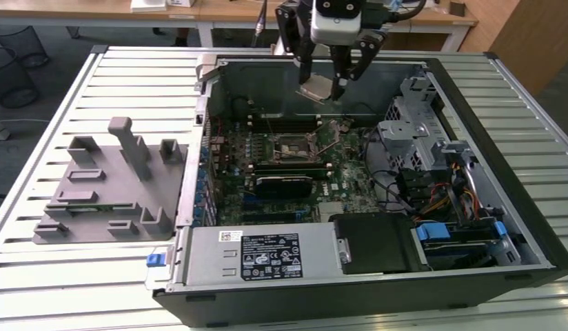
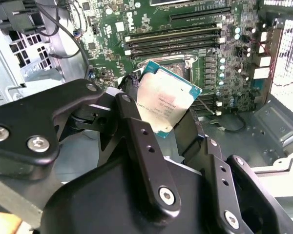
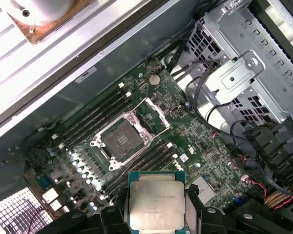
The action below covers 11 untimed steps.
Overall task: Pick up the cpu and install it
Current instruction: 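Place the cpu into insertion slot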
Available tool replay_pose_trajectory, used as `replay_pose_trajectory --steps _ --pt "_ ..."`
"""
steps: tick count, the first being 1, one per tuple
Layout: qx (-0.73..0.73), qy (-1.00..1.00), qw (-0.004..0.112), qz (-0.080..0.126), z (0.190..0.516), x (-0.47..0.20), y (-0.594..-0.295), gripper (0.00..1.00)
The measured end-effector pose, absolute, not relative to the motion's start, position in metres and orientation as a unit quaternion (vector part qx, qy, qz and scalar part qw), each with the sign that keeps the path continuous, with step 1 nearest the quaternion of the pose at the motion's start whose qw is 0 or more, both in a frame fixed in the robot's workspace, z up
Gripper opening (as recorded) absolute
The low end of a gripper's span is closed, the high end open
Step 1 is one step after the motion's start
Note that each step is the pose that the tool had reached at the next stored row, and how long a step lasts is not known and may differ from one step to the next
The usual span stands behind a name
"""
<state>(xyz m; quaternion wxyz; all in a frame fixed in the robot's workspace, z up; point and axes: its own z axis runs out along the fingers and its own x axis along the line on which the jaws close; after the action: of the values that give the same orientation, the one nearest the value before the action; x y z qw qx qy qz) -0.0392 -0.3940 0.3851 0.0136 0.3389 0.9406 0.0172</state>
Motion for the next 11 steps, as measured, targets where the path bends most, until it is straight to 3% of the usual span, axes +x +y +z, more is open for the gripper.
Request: replay_pose_trajectory --steps 11 --pt "0.39 0.921 0.015 0.016 0.384 -0.0393 -0.3916 0.54"
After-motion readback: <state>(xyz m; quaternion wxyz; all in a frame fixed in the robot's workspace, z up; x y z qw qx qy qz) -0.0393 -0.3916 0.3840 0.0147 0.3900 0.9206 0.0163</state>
